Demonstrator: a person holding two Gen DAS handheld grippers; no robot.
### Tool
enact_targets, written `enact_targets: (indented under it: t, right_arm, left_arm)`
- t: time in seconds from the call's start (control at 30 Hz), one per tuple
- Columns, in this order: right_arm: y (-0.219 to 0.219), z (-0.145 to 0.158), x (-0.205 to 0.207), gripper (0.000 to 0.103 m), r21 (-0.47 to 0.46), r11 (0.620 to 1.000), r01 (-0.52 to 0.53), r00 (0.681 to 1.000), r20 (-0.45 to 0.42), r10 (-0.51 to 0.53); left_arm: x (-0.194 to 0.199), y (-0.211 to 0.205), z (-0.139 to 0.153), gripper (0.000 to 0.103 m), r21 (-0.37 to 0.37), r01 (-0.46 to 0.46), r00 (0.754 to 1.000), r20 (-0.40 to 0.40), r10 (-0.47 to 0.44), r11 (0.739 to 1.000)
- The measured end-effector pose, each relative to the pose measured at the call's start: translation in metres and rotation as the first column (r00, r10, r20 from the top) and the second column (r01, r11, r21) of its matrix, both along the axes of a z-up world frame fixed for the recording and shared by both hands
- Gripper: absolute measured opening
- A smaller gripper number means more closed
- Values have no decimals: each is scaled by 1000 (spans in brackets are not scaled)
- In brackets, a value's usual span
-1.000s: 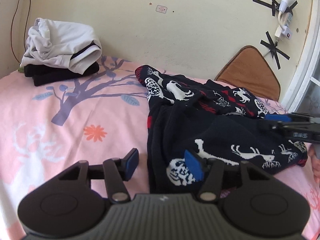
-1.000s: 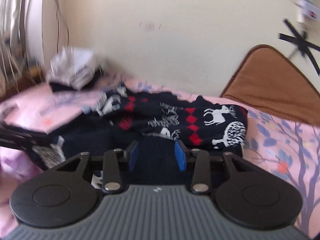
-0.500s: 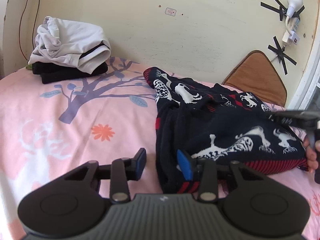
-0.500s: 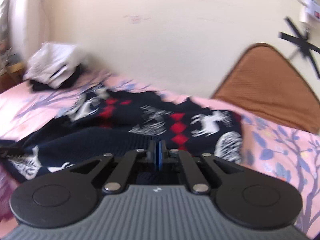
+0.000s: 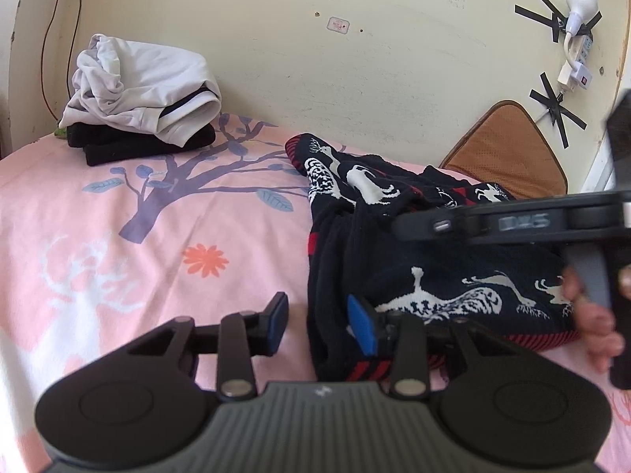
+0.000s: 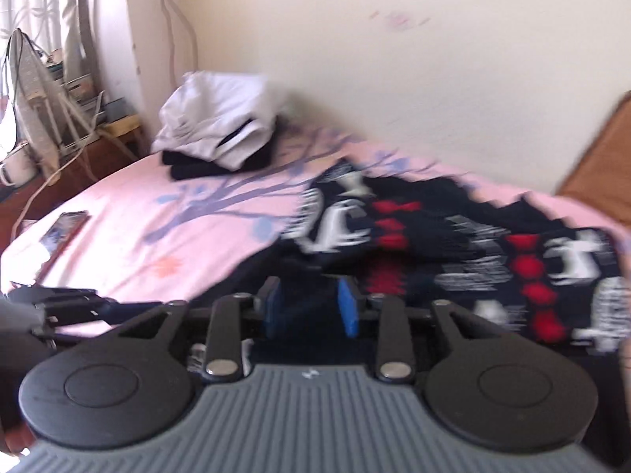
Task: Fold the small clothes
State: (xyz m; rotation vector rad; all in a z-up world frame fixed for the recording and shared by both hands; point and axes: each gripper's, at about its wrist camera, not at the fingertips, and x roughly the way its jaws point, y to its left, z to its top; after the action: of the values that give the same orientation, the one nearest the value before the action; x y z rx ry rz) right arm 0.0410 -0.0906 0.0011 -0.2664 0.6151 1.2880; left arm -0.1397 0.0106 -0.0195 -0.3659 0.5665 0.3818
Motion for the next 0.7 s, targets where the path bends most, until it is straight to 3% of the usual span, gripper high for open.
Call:
enact_targets:
  t: [0.07,0.13,0.17,0.2,0.4,0.5,0.53,0.6,0.7]
  right_arm:
    - [19,-13,1,51,-67,998,8,999,-43,-11]
    - [22,-17,-10,41,-63,998,19,999,33,-17]
    - [22,-15,-16,20,-70,997,17,997,78,-12]
    - [20,-12,-18,10,-63,998,5,998,59,-1]
    - [32,5,-9,5,74,996,58,997,52,-62]
    - [59,-20,-9,6,-49,998,48,996,73,-45]
    - [55,-23,-10,7,-15,998,53,996,76,-52]
    - [48,-18,-9,13,-9,998,59,998,35,-58]
    - [18,-1,-10,17,95,993,65,997,-39,-61]
  left_arm:
    - [0,0,0,33,-2,2,1000,1,-2,1000]
    - [-1,1,0,33,-8,6,1000,6,-6,1000]
    - [-2,1,0,33,-14,9,1000,11,-9,1000]
    - [-2,2,0,33,-21,13,1000,15,-13,1000]
    - [-3,3,0,33,-37,21,1000,23,-20,999]
    - [-3,4,-1,33,-38,20,1000,23,-19,999]
    - [-4,4,-1,34,-41,20,1000,25,-19,999]
    - [-6,6,-1,36,-55,20,999,34,-18,998]
    - [-9,11,-1,42,-93,22,998,54,-17,995]
